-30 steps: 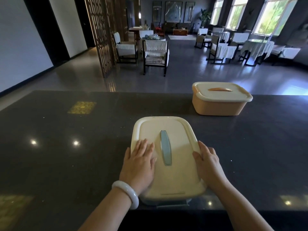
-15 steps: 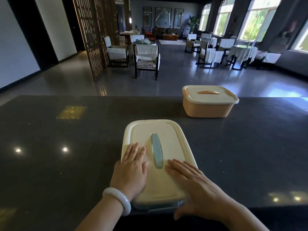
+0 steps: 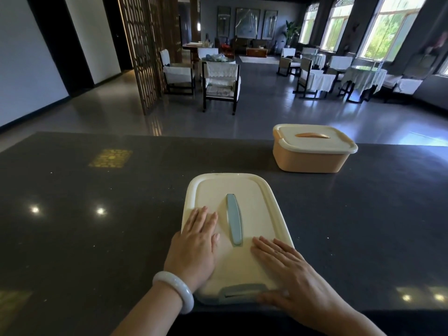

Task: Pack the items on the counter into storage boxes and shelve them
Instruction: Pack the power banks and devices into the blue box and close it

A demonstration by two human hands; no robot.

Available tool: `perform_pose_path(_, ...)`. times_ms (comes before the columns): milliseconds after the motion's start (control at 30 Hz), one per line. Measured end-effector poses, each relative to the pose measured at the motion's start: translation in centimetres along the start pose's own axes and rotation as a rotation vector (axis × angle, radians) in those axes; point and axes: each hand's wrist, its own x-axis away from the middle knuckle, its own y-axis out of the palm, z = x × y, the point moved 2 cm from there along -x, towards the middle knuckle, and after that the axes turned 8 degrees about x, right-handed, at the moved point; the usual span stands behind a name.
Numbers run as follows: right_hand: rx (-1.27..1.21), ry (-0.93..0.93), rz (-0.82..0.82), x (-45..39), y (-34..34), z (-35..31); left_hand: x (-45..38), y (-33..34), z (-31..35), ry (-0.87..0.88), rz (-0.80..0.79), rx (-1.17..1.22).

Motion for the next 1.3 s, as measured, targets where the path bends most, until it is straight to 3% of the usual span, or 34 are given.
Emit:
perform_pose_path(333, -0.084, 0.036, 0.005, -0.3, -1.1, -0.4, -0.3, -0.4, 0.2, -0.037, -0.080, -0.065)
perform_pose_path(533, -0.109, 0.122, -0.002, -1.8, -2.1, 0.3, -6.1, -2.7, 0.4, 0.061, -0.020, -0.183)
perform_pose_path(733, -0.026, 0.229, 0.133, -8.4, -2.5, 1.6, -12.5, -1.6, -0.8, -0.001, -0.214, -0.219)
perform_pose_path(933, -0.030, 0.321, -0.056, -15.3, -1.8, 5.3, -12.2, 0.5, -2.4, 0.015, -0.178, -0.253)
perform_pose_path(1133, 0.019, 0.391, 0.095, -21.3, -1.7, 8.3, -12.1, 0.6, -2.3, 0.026, -0.167, -0.250)
perform_pose_path(1300, -0.194, 0.471, -0.333, -24.9, -1.3, 11.7, -12.2, 0.6, -2.3, 0.045, -0.159, -0.252)
